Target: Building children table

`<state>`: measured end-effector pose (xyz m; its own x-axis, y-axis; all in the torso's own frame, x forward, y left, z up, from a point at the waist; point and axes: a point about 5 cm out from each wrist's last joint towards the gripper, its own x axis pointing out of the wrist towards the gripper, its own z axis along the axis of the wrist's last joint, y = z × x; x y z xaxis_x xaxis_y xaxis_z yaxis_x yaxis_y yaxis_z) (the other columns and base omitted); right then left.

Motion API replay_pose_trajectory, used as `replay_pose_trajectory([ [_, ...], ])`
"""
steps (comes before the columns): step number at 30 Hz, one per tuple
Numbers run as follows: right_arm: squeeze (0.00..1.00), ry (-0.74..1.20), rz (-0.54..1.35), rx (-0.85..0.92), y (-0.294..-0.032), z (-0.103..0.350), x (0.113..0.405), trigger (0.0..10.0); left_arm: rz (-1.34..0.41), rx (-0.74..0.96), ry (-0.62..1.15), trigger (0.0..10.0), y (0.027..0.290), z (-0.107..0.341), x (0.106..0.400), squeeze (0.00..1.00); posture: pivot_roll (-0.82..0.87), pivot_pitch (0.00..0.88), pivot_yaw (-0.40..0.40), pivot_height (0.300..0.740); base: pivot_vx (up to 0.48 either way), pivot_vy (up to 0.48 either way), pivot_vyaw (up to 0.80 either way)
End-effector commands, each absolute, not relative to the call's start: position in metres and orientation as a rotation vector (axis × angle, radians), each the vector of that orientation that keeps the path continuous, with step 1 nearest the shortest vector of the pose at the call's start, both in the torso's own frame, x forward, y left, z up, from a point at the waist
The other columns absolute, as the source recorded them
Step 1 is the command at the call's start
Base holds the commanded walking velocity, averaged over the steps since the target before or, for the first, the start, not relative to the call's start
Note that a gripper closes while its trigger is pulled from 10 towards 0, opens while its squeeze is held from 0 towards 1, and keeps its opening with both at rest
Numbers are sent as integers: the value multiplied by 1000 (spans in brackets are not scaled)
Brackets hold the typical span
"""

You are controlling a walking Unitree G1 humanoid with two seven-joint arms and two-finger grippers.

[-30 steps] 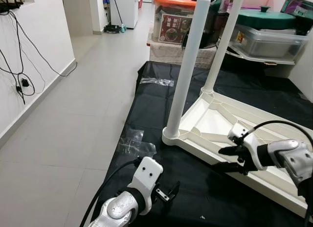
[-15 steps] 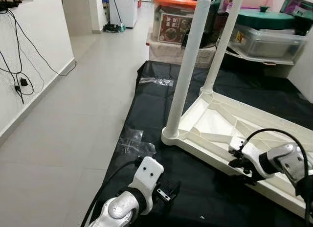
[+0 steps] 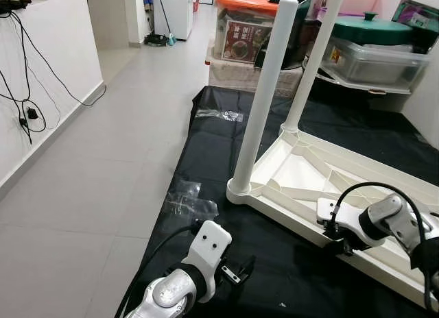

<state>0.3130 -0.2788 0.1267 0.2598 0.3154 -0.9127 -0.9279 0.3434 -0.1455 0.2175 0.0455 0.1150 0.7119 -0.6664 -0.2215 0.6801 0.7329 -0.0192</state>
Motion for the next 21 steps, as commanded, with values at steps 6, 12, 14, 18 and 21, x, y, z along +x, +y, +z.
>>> replay_pose_trajectory([
  [6,0,958,957,-936,-285,119,313,0,-751,65,233,10000,42,112,218,0,115,0,-128,740,0,0,0],
  [12,0,807,1044,-1208,-277,122,318,0,-751,67,231,10000,42,113,220,0,113,0,-125,740,0,0,0],
  [14,0,755,1077,-1275,-274,123,318,0,-751,68,231,10000,42,113,220,0,112,0,-122,740,0,0,0],
  [18,0,680,1138,-1379,-270,123,318,0,-752,69,230,10000,42,113,220,0,112,0,-122,740,0,0,0],
  [21,0,612,1182,-1510,-268,124,319,0,-753,70,230,10000,42,113,221,0,113,0,-123,740,0,0,0],
])
